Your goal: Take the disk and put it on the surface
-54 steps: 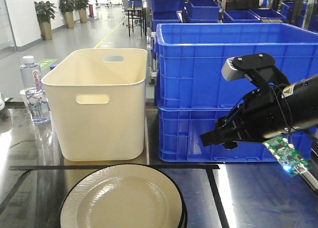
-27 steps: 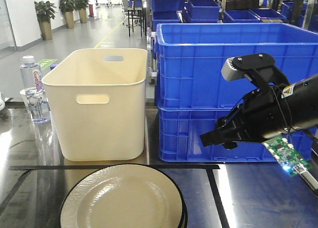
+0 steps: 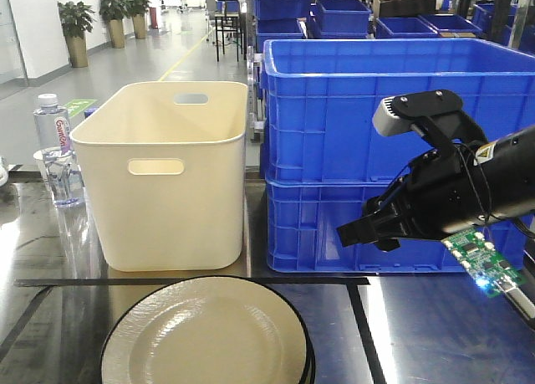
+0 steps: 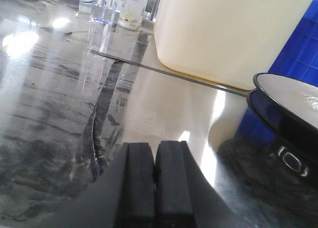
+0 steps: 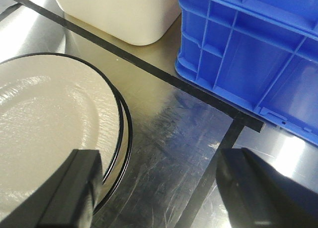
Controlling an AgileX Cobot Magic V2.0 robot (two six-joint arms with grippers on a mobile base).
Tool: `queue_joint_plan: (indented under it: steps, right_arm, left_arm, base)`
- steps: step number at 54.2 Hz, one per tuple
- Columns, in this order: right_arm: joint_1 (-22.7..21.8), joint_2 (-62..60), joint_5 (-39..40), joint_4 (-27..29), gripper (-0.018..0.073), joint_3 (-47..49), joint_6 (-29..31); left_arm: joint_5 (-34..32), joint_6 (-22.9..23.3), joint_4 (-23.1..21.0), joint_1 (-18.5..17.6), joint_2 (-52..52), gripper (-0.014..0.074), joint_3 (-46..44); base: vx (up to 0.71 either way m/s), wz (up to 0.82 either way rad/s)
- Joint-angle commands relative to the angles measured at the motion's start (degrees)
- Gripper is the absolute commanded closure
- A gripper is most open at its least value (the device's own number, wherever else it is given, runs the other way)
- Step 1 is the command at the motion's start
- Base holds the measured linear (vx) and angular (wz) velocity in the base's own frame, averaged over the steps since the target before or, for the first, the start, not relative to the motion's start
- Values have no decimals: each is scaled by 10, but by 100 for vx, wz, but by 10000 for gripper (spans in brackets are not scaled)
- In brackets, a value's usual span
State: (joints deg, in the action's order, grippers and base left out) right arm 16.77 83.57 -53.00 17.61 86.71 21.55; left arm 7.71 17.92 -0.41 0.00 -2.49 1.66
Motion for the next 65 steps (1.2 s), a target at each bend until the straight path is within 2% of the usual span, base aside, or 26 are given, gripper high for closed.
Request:
queue_joint_plan:
  steps: [1, 22, 27, 34, 43, 48, 54, 60, 65]
  right_arm:
    - [-2, -21, 37, 7, 15, 20, 4]
    - [-2, -21, 37, 5, 15, 20, 4]
    - [-2, -21, 36, -2, 39, 20, 3]
    - [-2, -35, 44, -10, 137, 4, -34]
    - [-2, -115, 114, -22, 311, -102, -65]
    - [-2, -183, 184, -49, 423, -196, -90]
    - [-2, -289, 260, -111, 567, -312, -150]
    - [-11, -388, 303, -218, 573, -411, -226]
    - [-53, -466, 325, -262, 571, -490, -286]
  left_arm:
    - [-45, 6, 4, -2, -6, 603, -11]
    - [-45, 6, 4, -2, -6, 603, -11]
    - [-45, 5, 4, -2, -6, 603, -11]
    - [-45, 5, 4, -2, -6, 603, -11]
    - [-45, 5, 4, -2, -6, 603, -11]
    - [-45, 5, 4, -2, -6, 603, -11]
    - [-45, 5, 4, -2, -6, 603, -11]
    - [-45, 5, 4, -2, -6, 603, -11]
    - [-45, 5, 4, -2, -6, 603, -11]
  base:
    - [0, 0]
    - [0, 0]
    - [0, 0]
    - [0, 0]
    - [0, 0]
    - [0, 0]
    - [0, 0]
    - [0, 0]
    - [0, 0]
